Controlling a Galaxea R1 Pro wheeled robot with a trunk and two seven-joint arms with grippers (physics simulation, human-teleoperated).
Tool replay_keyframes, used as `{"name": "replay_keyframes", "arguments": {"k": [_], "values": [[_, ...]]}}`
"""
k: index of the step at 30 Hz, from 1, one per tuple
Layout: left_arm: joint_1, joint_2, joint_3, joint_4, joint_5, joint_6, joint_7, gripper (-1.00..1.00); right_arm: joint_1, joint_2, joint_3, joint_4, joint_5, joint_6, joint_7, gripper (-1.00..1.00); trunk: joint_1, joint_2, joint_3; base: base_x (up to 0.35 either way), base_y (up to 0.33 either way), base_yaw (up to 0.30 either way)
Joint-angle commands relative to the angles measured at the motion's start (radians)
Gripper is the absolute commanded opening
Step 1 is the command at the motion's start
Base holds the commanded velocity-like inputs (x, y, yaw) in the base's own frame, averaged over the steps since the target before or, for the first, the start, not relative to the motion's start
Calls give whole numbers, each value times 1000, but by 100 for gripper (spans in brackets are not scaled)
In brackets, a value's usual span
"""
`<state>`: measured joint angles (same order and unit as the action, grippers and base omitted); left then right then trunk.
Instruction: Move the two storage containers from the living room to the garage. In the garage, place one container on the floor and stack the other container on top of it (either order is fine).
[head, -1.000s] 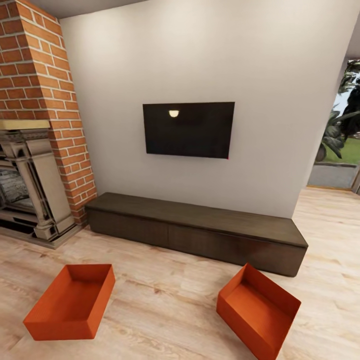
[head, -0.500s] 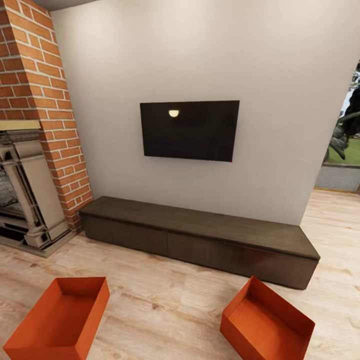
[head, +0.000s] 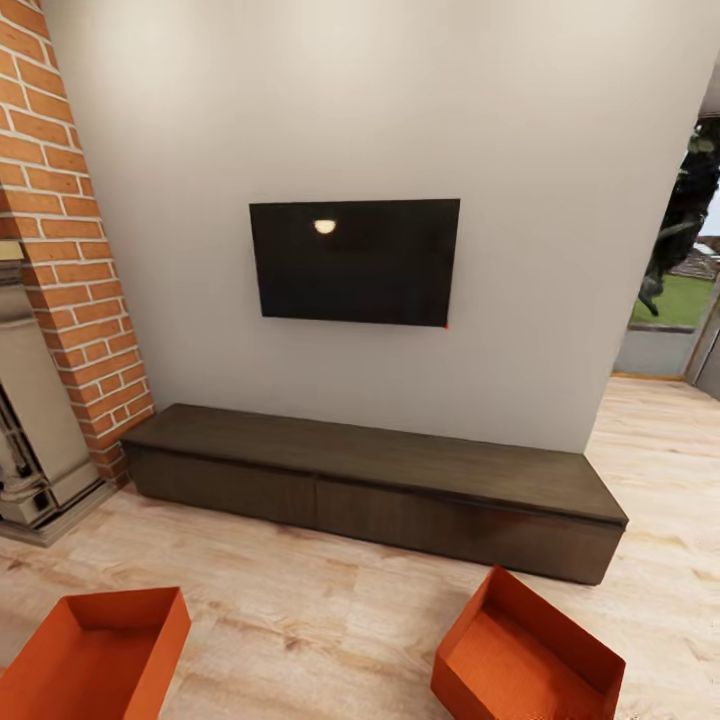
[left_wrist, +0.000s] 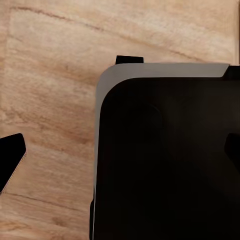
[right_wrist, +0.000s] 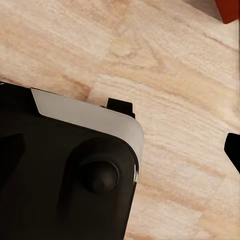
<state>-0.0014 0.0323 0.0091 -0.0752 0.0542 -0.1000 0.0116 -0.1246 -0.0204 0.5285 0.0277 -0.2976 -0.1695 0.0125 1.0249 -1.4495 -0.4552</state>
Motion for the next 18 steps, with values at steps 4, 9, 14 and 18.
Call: {"name": "replay_keyframes", "arguments": {"k": [4,9,14,18], "values": [[0,0,0,0,6,-3,1,100,-1,1,8,3,-9,-5,1,100,0,-1,-1,13,0,-245],[0,0,0,0,5,-3,1,100,-1,1,8,3,-9,-5,1,100,0,-1,-1,1,0,-246],[0,0,0,0,4,-3,1,100,-1,1,8,3,-9,-5,1,100,0,-1,-1,0,0,-246],[0,0,0,0,4,-3,1,100,-1,1,8,3,-9,-5,1,100,0,-1,-1,0,0,-246]]}}
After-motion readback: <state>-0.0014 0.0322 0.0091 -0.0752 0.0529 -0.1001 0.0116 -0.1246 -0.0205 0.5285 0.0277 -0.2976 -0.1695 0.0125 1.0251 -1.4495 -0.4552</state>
